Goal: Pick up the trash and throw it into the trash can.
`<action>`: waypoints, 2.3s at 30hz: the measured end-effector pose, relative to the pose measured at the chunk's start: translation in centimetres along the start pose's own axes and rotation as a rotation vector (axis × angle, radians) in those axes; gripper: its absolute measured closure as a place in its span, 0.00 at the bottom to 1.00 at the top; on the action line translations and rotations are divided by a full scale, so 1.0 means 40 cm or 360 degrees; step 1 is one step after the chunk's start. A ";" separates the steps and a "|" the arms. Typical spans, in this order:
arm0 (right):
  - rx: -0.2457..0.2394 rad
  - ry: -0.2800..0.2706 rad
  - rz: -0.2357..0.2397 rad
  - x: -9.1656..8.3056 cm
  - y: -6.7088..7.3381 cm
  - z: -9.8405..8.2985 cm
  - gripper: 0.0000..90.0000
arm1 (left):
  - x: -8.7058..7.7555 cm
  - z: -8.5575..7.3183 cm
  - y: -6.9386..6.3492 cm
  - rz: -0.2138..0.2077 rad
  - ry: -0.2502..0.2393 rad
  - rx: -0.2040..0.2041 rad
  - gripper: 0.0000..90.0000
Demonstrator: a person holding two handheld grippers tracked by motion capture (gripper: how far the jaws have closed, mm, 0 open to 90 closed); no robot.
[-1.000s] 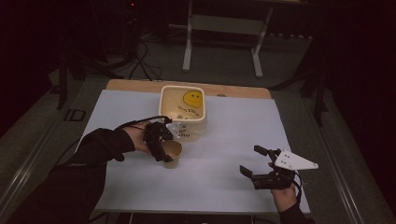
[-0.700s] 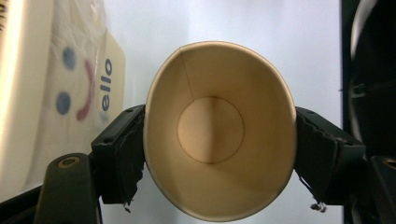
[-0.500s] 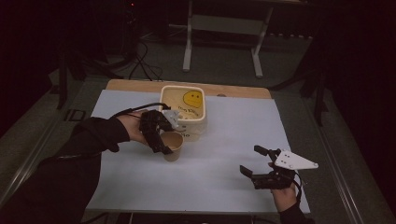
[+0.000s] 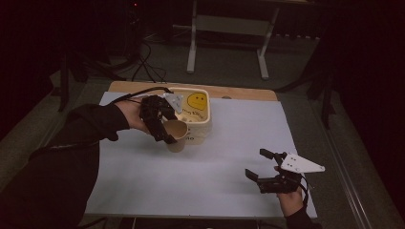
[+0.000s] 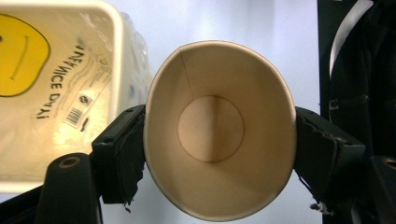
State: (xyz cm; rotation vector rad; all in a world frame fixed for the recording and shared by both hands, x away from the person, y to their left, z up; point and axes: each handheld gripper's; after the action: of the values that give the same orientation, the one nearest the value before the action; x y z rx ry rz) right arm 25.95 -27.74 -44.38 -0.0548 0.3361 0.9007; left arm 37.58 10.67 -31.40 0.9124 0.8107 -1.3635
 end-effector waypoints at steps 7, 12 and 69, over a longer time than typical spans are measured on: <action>-0.0002 0.0005 -0.0001 0.001 -0.001 -0.001 0.12 | -0.034 0.026 0.020 0.0018 0.0019 0.0008 0.29; 0.0006 0.0008 -0.0001 0.002 -0.002 -0.002 0.12 | -0.056 0.047 0.038 0.0037 0.0008 0.0015 0.29; -0.0001 0.0011 0.0013 0.002 -0.002 -0.005 0.12 | 0.014 0.024 0.292 0.0233 -0.0096 -0.0363 0.11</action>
State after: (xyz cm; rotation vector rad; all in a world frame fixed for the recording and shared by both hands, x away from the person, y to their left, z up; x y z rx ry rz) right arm 25.99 -27.77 -44.58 -0.0571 0.3431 0.9089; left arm 49.20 9.43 -30.69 0.7341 0.8186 -1.1399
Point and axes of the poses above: each handheld gripper's, and its own axes: x roughly forward along the jaws, z roughly out of its top, y roughly to its left, and after that the axes turned 5 degrees about x, right-handed
